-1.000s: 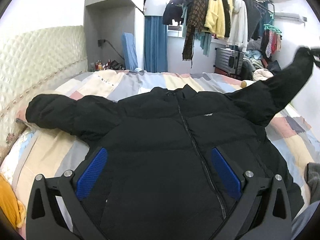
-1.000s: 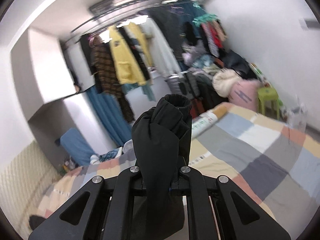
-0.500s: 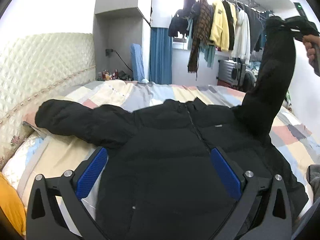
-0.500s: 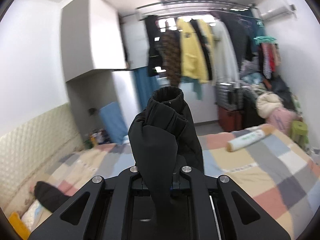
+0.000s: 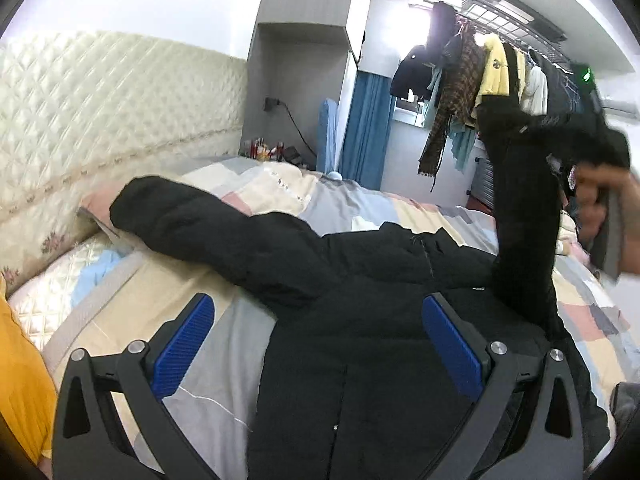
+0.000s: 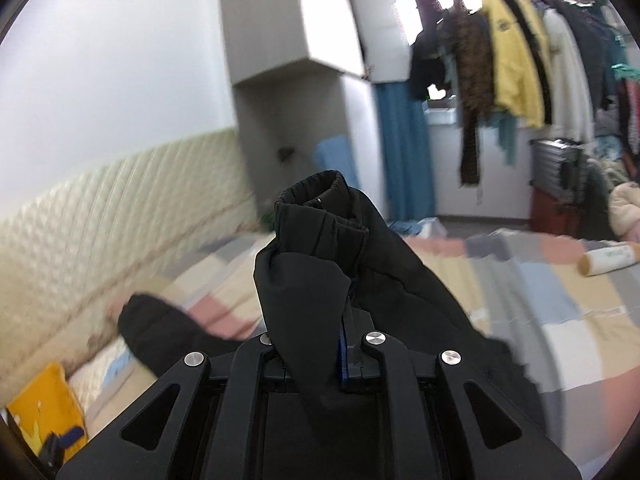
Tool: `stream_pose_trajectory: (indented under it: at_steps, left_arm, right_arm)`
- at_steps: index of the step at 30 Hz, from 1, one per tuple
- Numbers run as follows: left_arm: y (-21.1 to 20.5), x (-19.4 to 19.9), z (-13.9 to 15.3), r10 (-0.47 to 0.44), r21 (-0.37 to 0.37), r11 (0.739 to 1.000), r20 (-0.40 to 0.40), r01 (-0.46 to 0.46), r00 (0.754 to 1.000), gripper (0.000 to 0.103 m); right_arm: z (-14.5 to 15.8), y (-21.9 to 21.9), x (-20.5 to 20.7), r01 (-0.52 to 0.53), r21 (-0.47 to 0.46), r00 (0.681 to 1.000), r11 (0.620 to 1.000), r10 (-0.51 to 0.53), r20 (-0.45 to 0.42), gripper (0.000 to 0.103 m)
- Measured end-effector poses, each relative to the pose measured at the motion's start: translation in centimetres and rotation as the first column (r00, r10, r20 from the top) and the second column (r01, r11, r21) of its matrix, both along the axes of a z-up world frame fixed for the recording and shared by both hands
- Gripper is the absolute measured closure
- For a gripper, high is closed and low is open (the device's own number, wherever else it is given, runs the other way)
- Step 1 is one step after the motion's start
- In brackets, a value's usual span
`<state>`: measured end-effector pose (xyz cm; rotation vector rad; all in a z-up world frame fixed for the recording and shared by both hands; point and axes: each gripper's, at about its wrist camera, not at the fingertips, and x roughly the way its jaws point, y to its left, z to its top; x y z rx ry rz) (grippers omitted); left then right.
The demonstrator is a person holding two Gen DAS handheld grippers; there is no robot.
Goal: Fold large clothes
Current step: 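Lift the sleeve with the right gripper and fold it across the jacket body, then lower the sleeve onto the jacket front and open the right gripper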
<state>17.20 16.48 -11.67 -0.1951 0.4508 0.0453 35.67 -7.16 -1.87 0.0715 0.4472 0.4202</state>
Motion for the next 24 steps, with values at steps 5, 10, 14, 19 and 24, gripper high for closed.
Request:
stream_pose_trajectory:
  at_steps: [5, 10, 14, 19, 24]
  left_arm:
    - [0.3, 0.2, -0.7, -0.003, -0.007, 1.0, -0.003, 0.003, 1.0, 0.0]
    - [0.6, 0.9, -1.4, -0.013, -0.024, 1.0, -0.014, 0.012, 1.0, 0.0]
    - [1.3, 1.6, -2.1, -0.017, -0.067, 0.998, -0.028, 0.015, 0.999, 0.0]
    - [2.3, 2.7, -3.2, -0.027, -0.13, 0.991, -0.052, 0.02, 0.998, 0.0]
    - [2.1, 3.5, -4.1, -0.04, -0.145, 0.989, -0.076, 0.029, 0.996, 0.0]
  right_arm:
    - [-6.1, 4.3, 1.4, -0.074, -0.033, 0.994, 0.997, 0.071, -0.08, 0.092]
    - [-12.5, 7.6, 3.0, -0.119, -0.058, 0.979, 0.991, 0.108, -0.171, 0.091]
    - [-16.3, 9.2, 3.8, -0.137, -0.097, 0.968, 0.986, 0.113, -0.226, 0.091]
    - [-20.7, 10.1, 4.9, -0.147, -0.148, 0.952, 0.978, 0.099, -0.289, 0.091]
    - [-21.7, 10.5, 5.2, -0.158, -0.168, 0.945, 0.973, 0.1, -0.312, 0.091]
